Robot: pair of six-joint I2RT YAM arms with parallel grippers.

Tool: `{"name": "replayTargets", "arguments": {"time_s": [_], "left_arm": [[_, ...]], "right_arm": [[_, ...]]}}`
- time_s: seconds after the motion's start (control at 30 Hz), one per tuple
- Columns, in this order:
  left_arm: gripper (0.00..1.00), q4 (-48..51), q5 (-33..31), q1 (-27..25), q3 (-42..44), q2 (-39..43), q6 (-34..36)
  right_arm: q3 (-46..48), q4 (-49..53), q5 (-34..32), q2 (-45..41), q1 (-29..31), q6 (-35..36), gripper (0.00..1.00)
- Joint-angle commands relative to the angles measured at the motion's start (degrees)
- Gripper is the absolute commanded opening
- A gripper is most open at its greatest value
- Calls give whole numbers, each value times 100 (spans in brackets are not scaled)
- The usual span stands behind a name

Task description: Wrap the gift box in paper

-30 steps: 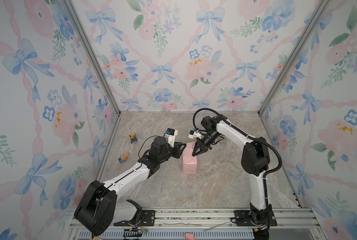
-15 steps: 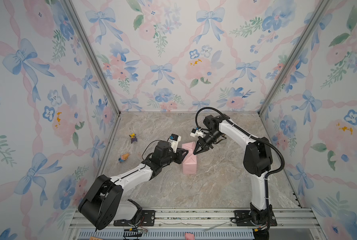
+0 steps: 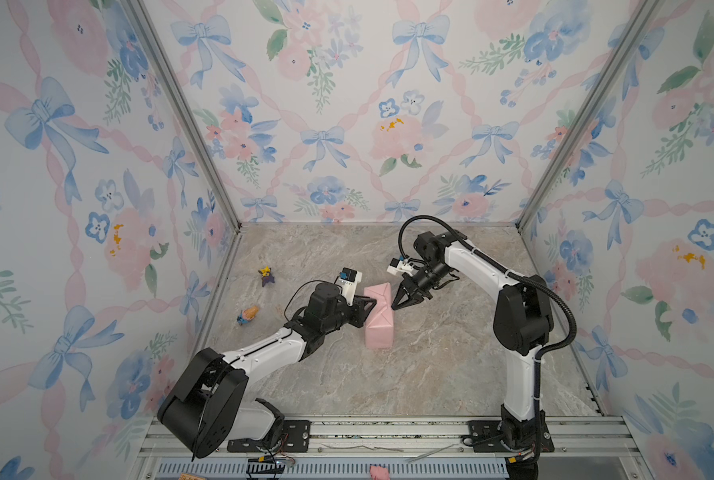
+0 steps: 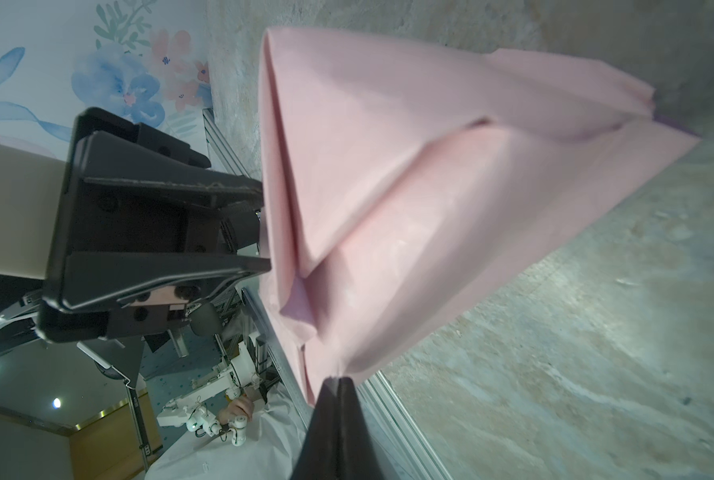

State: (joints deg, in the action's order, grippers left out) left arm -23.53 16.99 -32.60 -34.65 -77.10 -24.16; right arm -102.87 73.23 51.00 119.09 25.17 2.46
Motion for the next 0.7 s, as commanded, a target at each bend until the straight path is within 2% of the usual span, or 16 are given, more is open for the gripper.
{"name": "replayTargets", "arguments": {"time_s": [0.0,0.33,0.5,0.67], "left_arm": [[28,235,3,-46,-41,-43,178],[27,234,103,-65,-243,226,342],[22,236,194,-73,-361,468,436],[22,233,312,-121,-390,617,589]], "right_arm": [[38,-132,6,-33,-19,-175,0],[-73,-116,24,33,-4,-128,0],[-113,-55,41,79,32,-78,0],[-137,-46,50,71,50,-62,0]]}}
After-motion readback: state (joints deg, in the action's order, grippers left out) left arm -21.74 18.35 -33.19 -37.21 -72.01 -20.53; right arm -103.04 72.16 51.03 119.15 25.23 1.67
